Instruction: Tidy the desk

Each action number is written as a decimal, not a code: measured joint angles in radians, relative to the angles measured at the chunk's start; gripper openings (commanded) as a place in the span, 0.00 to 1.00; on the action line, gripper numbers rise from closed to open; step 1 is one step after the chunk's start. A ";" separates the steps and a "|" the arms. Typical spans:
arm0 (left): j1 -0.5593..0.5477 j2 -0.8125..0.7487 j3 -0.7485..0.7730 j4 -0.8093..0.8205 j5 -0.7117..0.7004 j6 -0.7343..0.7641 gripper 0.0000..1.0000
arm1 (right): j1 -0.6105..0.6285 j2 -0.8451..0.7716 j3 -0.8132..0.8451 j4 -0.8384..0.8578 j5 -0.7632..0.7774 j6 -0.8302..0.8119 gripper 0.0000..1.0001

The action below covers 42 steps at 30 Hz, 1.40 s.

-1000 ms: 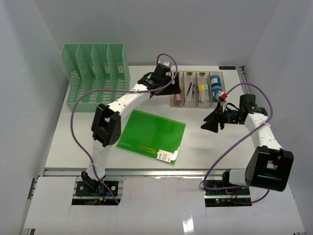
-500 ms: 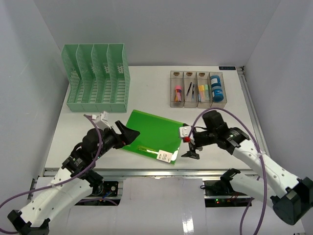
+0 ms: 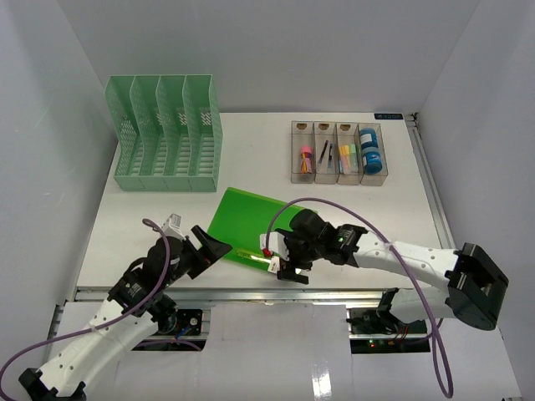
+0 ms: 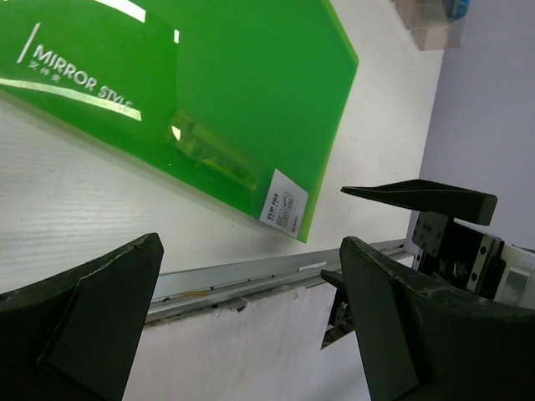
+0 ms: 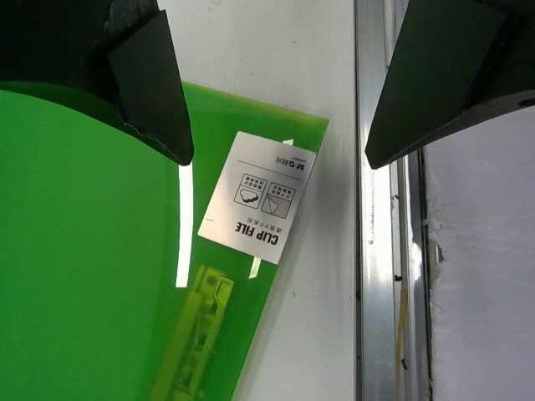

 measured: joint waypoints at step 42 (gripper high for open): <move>-0.008 0.435 -0.065 0.133 -0.097 -0.338 0.95 | 0.207 0.257 -0.064 0.373 0.363 0.153 0.38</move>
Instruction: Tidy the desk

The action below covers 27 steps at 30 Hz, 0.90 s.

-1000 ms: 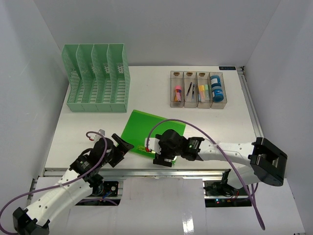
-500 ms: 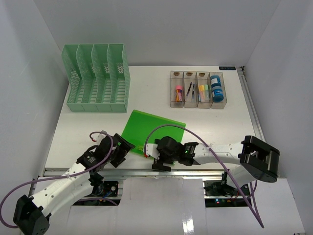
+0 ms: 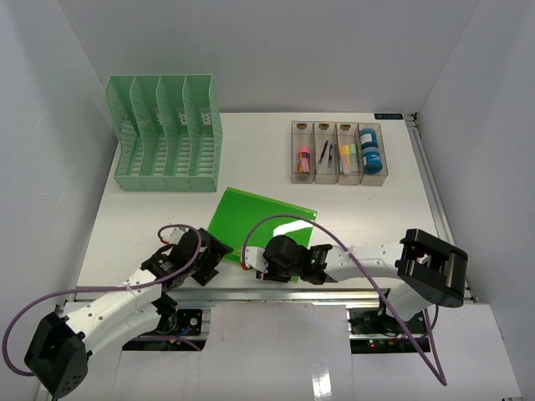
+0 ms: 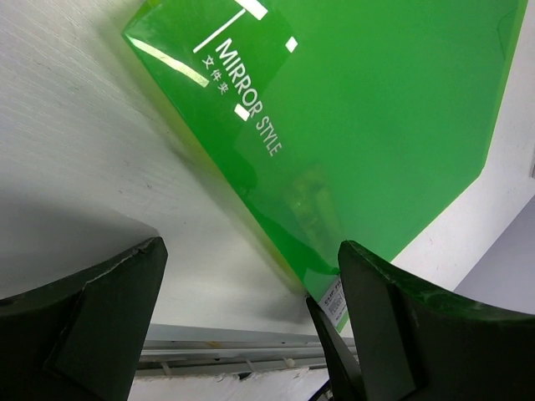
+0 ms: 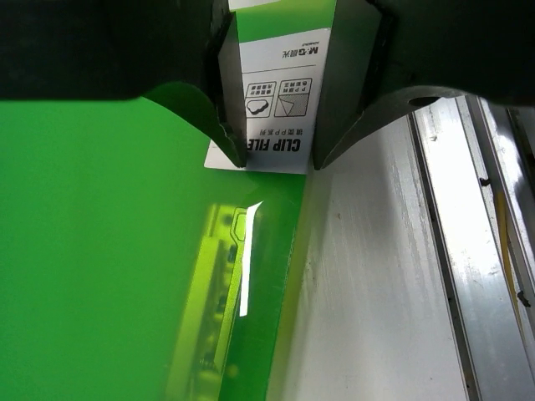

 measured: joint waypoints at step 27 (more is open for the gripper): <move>-0.085 0.199 -0.006 0.250 -0.040 -0.136 0.63 | -0.121 -0.152 0.031 -0.114 -0.284 0.020 0.08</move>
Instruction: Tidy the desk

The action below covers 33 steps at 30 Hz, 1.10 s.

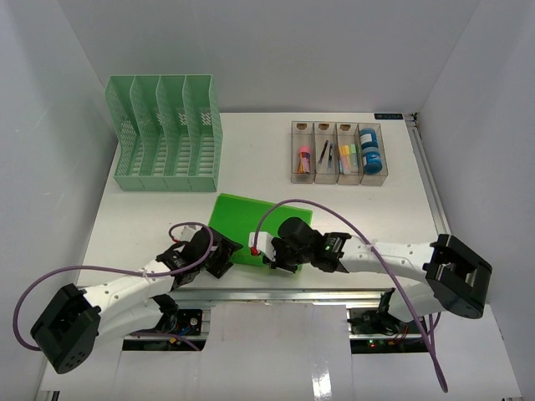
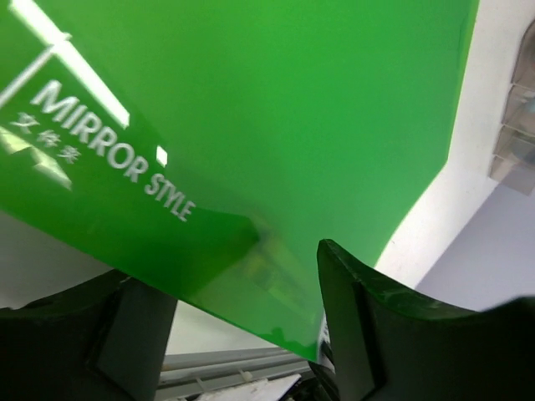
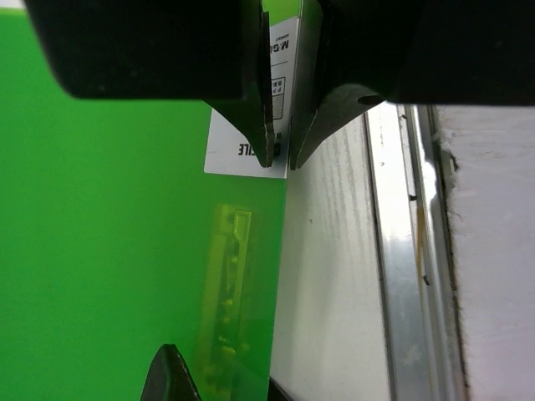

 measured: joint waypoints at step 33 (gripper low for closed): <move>-0.034 -0.295 0.096 -0.071 -0.090 0.323 0.00 | -0.416 -0.219 0.276 -0.502 -0.616 -0.308 0.84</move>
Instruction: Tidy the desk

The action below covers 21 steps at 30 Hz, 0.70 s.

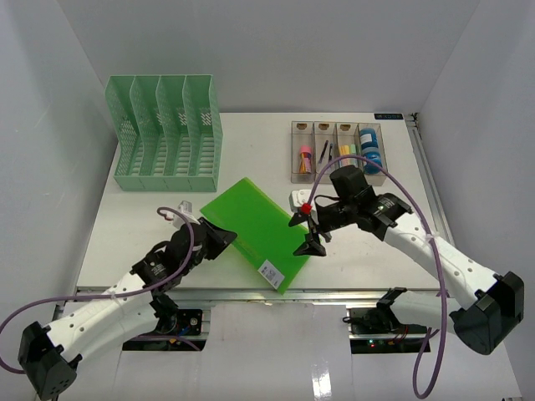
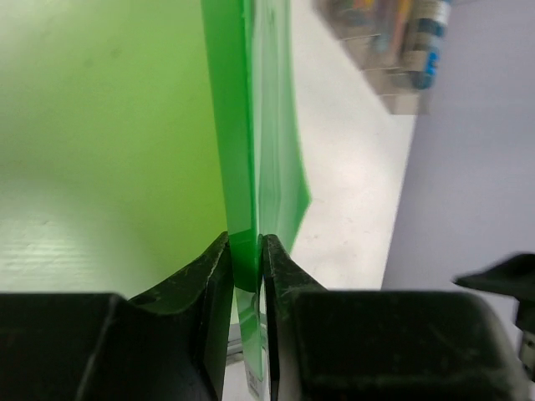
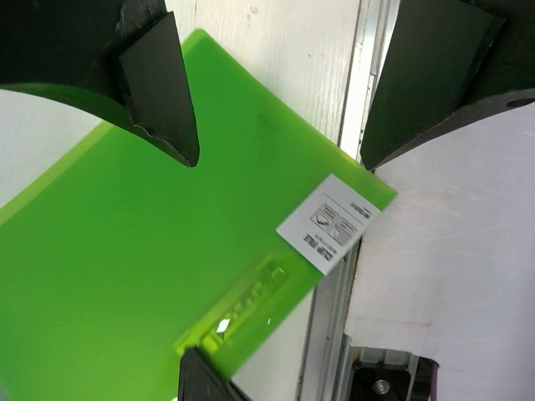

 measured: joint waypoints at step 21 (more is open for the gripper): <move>0.000 0.047 0.505 -0.279 -0.117 0.579 0.00 | -0.339 -0.054 -0.105 -0.022 -0.230 -0.022 0.84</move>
